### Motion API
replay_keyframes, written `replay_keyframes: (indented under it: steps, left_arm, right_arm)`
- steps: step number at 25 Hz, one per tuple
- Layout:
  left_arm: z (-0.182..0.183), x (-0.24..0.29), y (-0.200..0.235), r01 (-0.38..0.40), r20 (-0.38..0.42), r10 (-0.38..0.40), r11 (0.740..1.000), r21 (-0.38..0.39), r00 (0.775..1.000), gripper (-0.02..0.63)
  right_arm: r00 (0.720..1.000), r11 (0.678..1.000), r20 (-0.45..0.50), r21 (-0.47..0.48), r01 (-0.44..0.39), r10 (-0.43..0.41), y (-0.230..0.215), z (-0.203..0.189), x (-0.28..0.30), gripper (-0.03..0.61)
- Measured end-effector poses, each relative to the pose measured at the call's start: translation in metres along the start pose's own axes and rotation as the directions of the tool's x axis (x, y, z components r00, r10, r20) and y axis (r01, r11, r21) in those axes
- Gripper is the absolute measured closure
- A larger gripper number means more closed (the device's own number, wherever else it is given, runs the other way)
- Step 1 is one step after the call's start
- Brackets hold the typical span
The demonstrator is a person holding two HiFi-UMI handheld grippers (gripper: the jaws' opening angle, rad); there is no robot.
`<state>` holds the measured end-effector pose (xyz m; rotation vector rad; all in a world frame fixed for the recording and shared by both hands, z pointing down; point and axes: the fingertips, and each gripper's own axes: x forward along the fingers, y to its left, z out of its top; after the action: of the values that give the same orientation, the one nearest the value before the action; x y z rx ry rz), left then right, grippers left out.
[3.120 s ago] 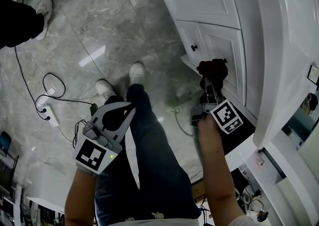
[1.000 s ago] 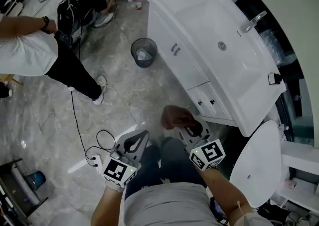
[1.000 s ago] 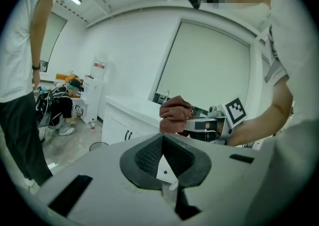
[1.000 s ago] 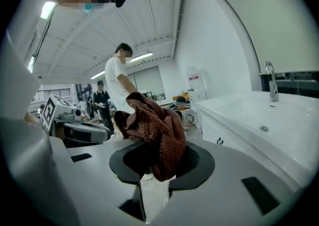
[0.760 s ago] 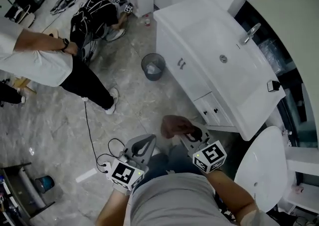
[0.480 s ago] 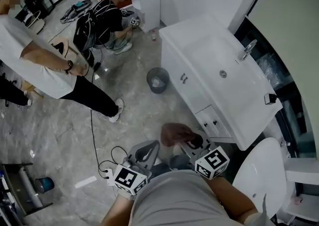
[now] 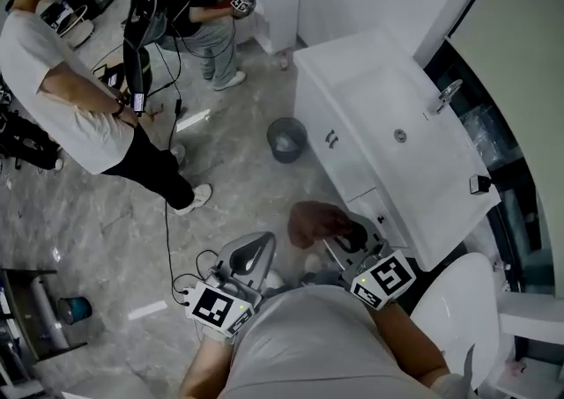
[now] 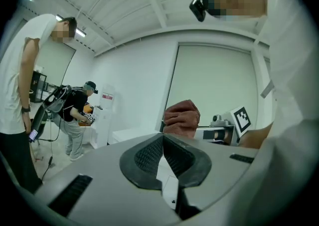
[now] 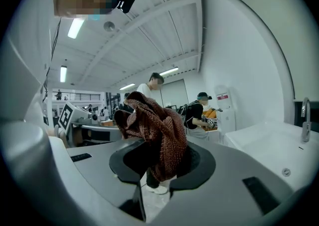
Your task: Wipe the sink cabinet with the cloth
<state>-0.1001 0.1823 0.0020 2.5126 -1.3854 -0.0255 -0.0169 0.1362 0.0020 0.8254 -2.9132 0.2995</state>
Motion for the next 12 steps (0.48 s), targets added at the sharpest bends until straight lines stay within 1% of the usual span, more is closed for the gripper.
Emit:
replay_keyframes:
  steps: [4,8,12]
  left_arm:
    - [0.0035,0.0013,-0.0002,0.009,-0.012,-0.009,1.000,0.029,1.000,0.603]
    - [0.0039,0.0004,0.0013,0.009,-0.014,-0.009,0.999,0.031,1.000,0.603]
    - [0.0033,0.0057,-0.0011,0.015,-0.022,-0.014,0.999,0.031,1.000,0.603]
  right_arm:
    - [1.000,1.000,0.016,0.001,0.007,-0.007,-0.0034,0.0016,-0.0003,0.477]
    - [1.000,0.999,0.024,-0.037,0.010,-0.009,0.0004,0.0033,-0.0003,0.477]
    - [0.999,1.000,0.032,-0.003,0.018,-0.018,-0.0039,0.0036,-0.0017,0.477]
